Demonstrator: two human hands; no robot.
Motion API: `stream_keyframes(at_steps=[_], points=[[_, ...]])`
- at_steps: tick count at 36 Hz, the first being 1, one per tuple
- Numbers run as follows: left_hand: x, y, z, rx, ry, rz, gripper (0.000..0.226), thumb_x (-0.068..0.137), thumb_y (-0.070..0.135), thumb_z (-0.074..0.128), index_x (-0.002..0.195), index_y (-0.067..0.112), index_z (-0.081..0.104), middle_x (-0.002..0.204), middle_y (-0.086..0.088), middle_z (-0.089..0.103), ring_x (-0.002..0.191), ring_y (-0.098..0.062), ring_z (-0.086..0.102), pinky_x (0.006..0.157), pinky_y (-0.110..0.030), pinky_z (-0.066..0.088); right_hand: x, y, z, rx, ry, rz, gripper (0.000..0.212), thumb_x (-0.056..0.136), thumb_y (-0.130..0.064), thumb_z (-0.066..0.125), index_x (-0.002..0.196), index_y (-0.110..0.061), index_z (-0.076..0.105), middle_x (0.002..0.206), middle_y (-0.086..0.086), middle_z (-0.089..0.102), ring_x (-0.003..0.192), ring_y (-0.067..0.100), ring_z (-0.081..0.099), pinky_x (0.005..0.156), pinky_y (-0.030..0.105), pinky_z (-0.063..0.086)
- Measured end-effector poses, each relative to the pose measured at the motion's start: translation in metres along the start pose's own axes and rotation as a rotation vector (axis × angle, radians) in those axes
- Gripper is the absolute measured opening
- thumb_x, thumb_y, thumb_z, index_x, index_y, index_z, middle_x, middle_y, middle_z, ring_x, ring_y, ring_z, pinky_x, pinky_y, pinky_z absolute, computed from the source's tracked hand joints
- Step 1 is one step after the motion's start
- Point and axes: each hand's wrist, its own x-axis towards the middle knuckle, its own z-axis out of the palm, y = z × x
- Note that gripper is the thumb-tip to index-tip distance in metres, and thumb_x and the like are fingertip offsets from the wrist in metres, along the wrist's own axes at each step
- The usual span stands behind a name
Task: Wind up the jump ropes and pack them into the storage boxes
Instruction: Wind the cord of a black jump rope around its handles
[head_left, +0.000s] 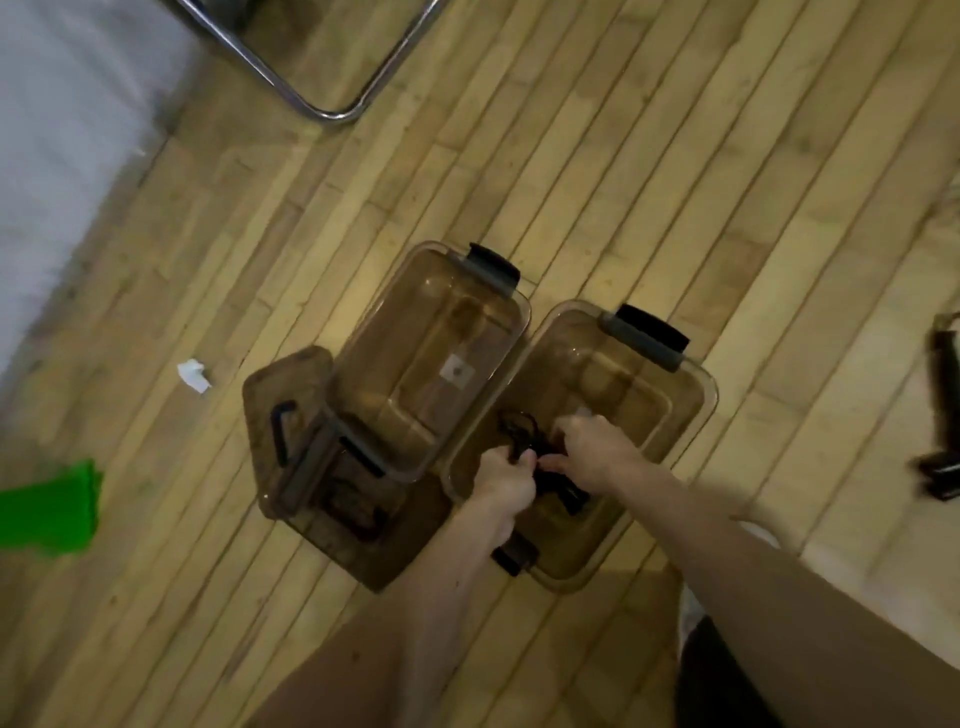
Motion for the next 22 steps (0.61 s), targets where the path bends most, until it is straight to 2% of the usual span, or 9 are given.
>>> stream_keyframes(at_steps=[5, 9, 12, 15, 17, 20, 22], points=[[0.034, -0.016, 0.015, 0.141, -0.021, -0.095, 0.036, 0.106, 0.021, 0.041, 0.138, 0.012, 0.054, 0.123, -0.009, 0.064, 0.111, -0.029, 0.061, 0.102, -0.046, 0.051, 0.024, 0.013, 0.048, -0.025, -0.083, -0.011, 0.022, 0.103, -0.021, 0.055, 0.123, -0.012, 0.059, 0.117, 0.013, 0.062, 0.098, 0.026, 0.064, 0.079, 0.034, 0.054], [0.036, -0.013, 0.030, 0.246, -0.064, -0.073, 0.028, 0.106, 0.021, 0.041, 0.127, 0.016, 0.058, 0.126, -0.006, 0.063, 0.112, -0.026, 0.060, 0.103, -0.042, 0.050, 0.028, 0.016, 0.055, -0.166, -0.112, -0.033, 0.033, 0.103, -0.001, 0.042, 0.134, -0.009, 0.050, 0.131, 0.017, 0.052, 0.118, 0.031, 0.057, 0.090, 0.035, 0.049], [0.029, -0.007, 0.030, 0.294, -0.017, -0.072, 0.030, 0.102, 0.024, 0.046, 0.124, 0.014, 0.063, 0.118, -0.008, 0.067, 0.105, -0.027, 0.062, 0.098, -0.042, 0.053, 0.022, 0.015, 0.050, -0.185, -0.110, -0.040, 0.031, 0.102, -0.002, 0.046, 0.132, -0.008, 0.051, 0.130, 0.016, 0.054, 0.119, 0.031, 0.057, 0.089, 0.035, 0.048], [0.013, 0.008, 0.018, 0.362, 0.015, -0.098, 0.038, 0.100, 0.024, 0.051, 0.134, 0.008, 0.057, 0.126, -0.010, 0.063, 0.112, -0.029, 0.059, 0.097, -0.034, 0.050, 0.002, 0.016, 0.036, -0.150, -0.052, -0.020, 0.032, 0.100, -0.016, 0.059, 0.130, -0.008, 0.051, 0.123, 0.012, 0.060, 0.110, 0.028, 0.063, 0.083, 0.034, 0.052], [-0.001, 0.021, 0.004, 0.424, 0.023, -0.091, 0.035, 0.100, 0.019, 0.053, 0.130, 0.003, 0.057, 0.127, -0.012, 0.061, 0.114, -0.030, 0.058, 0.095, -0.034, 0.049, -0.016, 0.015, 0.019, -0.136, 0.024, -0.031, 0.038, 0.096, -0.022, 0.067, 0.128, -0.010, 0.051, 0.119, 0.010, 0.061, 0.107, 0.027, 0.064, 0.080, 0.034, 0.052], [-0.042, 0.045, -0.017, 0.555, 0.009, 0.044, 0.026, 0.098, 0.018, 0.054, 0.120, 0.004, 0.058, 0.114, -0.010, 0.062, 0.102, -0.025, 0.060, 0.092, -0.037, 0.050, -0.054, 0.015, -0.019, -0.070, 0.103, -0.049, 0.029, 0.097, -0.020, 0.063, 0.124, -0.011, 0.056, 0.116, 0.009, 0.063, 0.102, 0.026, 0.064, 0.081, 0.033, 0.054], [-0.072, 0.068, -0.023, 0.639, 0.011, 0.187, 0.021, 0.098, 0.019, 0.052, 0.114, 0.007, 0.059, 0.104, -0.007, 0.062, 0.093, -0.021, 0.059, 0.087, -0.037, 0.050, -0.083, 0.020, -0.048, -0.024, 0.149, -0.050, 0.020, 0.099, -0.024, 0.060, 0.115, -0.011, 0.060, 0.111, 0.008, 0.062, 0.095, 0.025, 0.061, 0.075, 0.033, 0.050]])
